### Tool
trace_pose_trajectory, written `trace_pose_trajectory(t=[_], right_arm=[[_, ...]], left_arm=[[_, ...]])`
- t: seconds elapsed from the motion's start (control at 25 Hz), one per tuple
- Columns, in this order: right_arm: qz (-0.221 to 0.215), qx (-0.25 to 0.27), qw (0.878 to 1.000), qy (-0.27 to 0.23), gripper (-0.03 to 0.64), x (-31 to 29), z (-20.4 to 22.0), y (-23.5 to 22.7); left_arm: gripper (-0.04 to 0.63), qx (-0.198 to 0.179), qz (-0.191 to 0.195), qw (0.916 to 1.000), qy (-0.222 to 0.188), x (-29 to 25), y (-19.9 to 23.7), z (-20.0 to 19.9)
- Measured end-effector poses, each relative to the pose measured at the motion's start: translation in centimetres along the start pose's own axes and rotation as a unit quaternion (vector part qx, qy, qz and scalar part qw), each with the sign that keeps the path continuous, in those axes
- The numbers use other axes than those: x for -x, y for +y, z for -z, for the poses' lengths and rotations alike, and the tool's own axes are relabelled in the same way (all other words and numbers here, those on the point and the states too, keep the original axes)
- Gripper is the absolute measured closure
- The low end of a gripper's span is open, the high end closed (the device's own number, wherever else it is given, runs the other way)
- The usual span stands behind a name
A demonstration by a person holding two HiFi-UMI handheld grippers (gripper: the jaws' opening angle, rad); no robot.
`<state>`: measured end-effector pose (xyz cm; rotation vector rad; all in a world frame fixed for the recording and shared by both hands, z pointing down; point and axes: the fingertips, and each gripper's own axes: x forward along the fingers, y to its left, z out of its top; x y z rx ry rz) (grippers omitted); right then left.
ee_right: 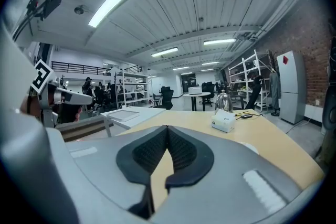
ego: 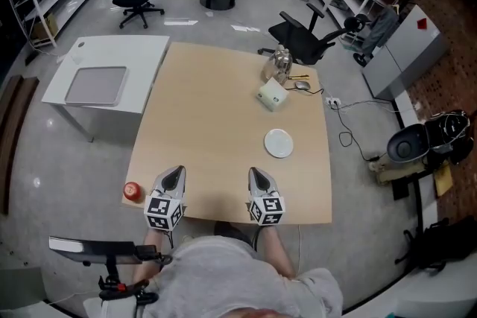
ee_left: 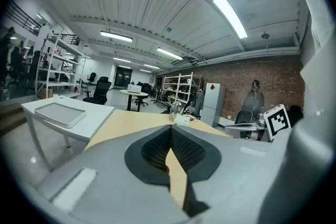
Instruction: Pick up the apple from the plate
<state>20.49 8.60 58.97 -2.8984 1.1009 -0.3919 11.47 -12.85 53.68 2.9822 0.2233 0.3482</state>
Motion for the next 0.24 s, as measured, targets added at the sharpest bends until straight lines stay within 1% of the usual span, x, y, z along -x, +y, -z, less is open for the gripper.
trace_pose_trajectory(t=[0.24], right_arm=[[-0.002, -0.001, 1.0, 0.002, 0.612, -0.18, 0.39, -0.3]], left_arm=[[0.575, 0.001, -0.001, 1.0, 0.0, -0.3, -0.14, 0.2]])
